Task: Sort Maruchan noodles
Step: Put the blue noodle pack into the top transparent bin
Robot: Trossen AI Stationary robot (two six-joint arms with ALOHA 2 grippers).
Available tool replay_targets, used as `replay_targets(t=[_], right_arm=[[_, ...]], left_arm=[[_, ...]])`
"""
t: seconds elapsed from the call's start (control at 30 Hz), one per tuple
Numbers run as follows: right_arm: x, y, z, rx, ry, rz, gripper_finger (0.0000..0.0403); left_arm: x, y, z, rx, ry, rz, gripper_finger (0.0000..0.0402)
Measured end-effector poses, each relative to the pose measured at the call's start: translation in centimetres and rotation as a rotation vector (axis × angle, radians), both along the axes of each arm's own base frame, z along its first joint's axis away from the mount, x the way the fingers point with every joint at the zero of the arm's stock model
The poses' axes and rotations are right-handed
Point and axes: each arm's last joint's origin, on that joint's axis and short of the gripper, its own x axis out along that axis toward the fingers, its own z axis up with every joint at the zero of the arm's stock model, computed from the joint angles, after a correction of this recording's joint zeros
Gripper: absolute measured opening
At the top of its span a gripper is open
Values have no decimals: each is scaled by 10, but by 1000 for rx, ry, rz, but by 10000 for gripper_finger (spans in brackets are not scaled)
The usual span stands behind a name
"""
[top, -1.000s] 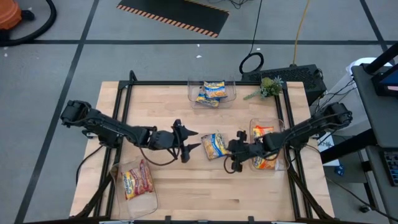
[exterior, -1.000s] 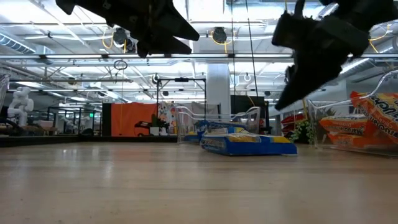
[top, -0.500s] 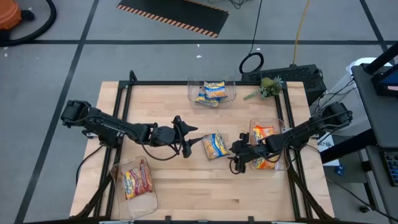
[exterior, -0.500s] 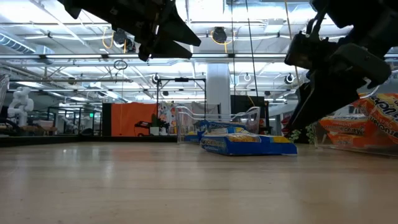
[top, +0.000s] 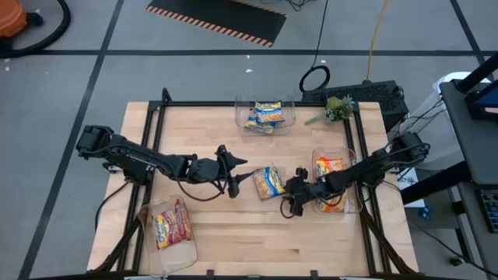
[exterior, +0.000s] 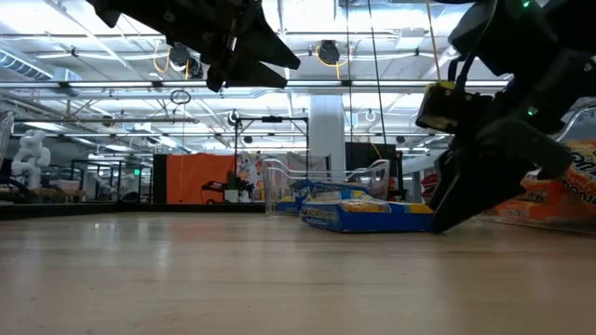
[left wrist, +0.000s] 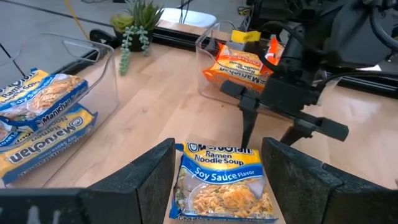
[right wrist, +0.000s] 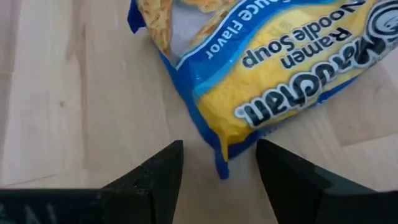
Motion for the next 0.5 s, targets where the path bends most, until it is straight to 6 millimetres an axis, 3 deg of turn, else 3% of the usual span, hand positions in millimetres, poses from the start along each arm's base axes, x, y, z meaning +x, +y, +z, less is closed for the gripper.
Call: replay_targets(t=[0.23, 0.5], right_arm=[[3, -6, 1, -22, -27, -42, 174], [4, -7, 2, -62, -32, -15, 37]], left_arm=[[-1, 0, -2, 7, 19, -2, 244], [-2, 0, -4, -2, 43, 4, 244]])
